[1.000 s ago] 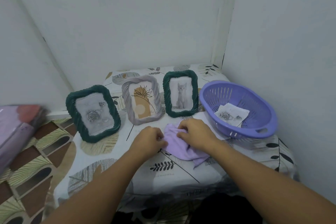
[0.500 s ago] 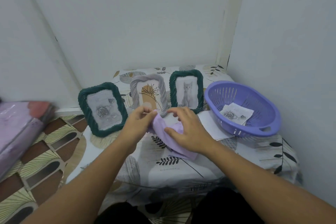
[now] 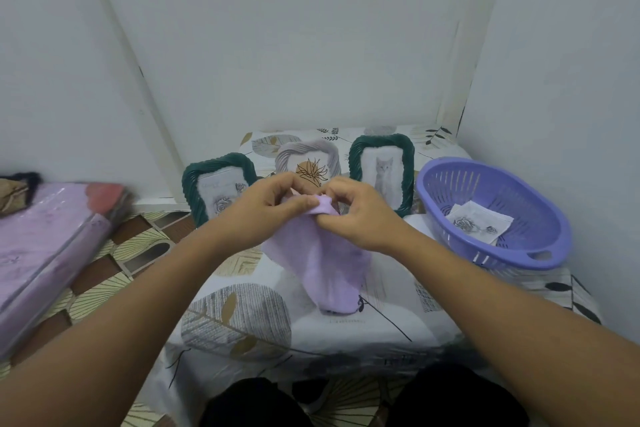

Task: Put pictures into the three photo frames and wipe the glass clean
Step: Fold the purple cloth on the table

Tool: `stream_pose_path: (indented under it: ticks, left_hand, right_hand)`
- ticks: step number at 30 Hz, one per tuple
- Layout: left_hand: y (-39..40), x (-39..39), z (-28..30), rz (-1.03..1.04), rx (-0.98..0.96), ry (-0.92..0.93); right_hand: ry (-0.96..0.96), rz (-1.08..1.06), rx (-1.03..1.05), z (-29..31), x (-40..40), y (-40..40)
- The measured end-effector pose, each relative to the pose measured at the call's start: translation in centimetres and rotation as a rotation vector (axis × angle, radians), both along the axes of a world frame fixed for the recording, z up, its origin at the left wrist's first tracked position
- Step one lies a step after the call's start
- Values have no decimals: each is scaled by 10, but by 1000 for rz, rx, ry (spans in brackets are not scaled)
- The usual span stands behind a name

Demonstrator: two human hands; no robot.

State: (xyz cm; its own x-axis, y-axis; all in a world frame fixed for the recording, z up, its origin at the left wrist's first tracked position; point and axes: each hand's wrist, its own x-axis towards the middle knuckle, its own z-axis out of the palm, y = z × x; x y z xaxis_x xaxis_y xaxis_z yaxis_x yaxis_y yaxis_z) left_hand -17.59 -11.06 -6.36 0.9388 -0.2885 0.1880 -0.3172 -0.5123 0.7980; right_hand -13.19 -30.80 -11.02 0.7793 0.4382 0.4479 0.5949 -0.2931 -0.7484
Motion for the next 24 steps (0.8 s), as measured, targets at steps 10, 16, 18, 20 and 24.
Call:
stream_pose_path:
  ticks: [10, 16, 18, 20, 24]
  left_hand:
    - [46, 2, 18, 34, 457, 50]
    - [78, -8, 5, 197, 350, -51]
    - [85, -10, 0, 249, 230, -71]
    - [86, -10, -5, 281, 179, -46]
    - [85, -6, -3, 368, 33, -6]
  right_hand:
    - [20, -74, -146, 14, 7, -3]
    - [31, -318, -9, 13, 16, -25]
    - [82, -355, 6, 8, 19, -34]
    - [132, -349, 4, 2, 20, -37]
    - [229, -385, 127, 9, 28, -32]
